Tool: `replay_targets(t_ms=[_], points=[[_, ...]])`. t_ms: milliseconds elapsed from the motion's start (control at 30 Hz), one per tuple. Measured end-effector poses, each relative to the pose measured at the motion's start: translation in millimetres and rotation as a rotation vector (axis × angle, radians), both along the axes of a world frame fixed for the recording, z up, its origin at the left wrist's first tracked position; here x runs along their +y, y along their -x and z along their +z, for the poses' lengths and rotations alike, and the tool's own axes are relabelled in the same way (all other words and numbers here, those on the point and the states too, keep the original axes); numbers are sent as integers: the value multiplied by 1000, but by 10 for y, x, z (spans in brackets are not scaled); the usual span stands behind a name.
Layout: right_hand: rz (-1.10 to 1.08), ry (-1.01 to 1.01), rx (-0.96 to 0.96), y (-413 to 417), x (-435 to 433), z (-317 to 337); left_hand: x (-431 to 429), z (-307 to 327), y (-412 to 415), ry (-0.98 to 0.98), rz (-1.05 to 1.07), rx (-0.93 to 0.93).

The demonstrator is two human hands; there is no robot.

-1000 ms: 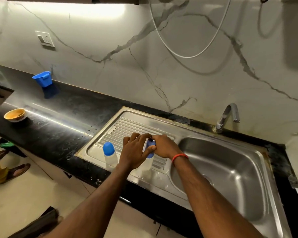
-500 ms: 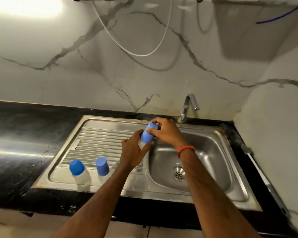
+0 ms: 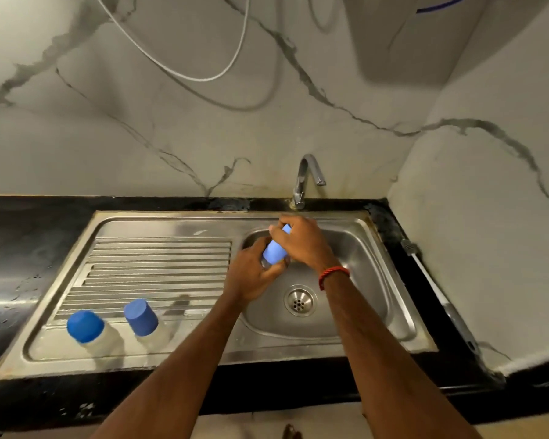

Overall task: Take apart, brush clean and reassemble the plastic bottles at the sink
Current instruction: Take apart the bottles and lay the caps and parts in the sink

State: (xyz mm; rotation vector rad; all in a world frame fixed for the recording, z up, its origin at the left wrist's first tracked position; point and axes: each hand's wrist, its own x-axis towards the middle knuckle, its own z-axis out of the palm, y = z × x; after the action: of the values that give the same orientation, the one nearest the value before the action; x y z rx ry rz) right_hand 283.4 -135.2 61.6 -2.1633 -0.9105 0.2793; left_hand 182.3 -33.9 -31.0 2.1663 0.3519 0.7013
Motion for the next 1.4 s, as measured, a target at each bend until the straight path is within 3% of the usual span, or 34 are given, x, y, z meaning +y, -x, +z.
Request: replay_targets(t_ms=[100, 400, 600, 933, 1400], points=[[-17, -129, 89, -191, -45, -19, 44, 27, -43, 1, 14, 2], [20, -128, 34, -719, 47, -139, 111, 63, -261, -98, 131, 93], [14, -110, 151, -992, 98, -555, 177, -49, -285, -60, 208, 73], [336, 325, 366, -798, 156, -1620, 199, -347, -165, 48, 158, 95], [473, 650, 258, -380, 127, -2408, 342, -499, 42, 81, 222, 152]])
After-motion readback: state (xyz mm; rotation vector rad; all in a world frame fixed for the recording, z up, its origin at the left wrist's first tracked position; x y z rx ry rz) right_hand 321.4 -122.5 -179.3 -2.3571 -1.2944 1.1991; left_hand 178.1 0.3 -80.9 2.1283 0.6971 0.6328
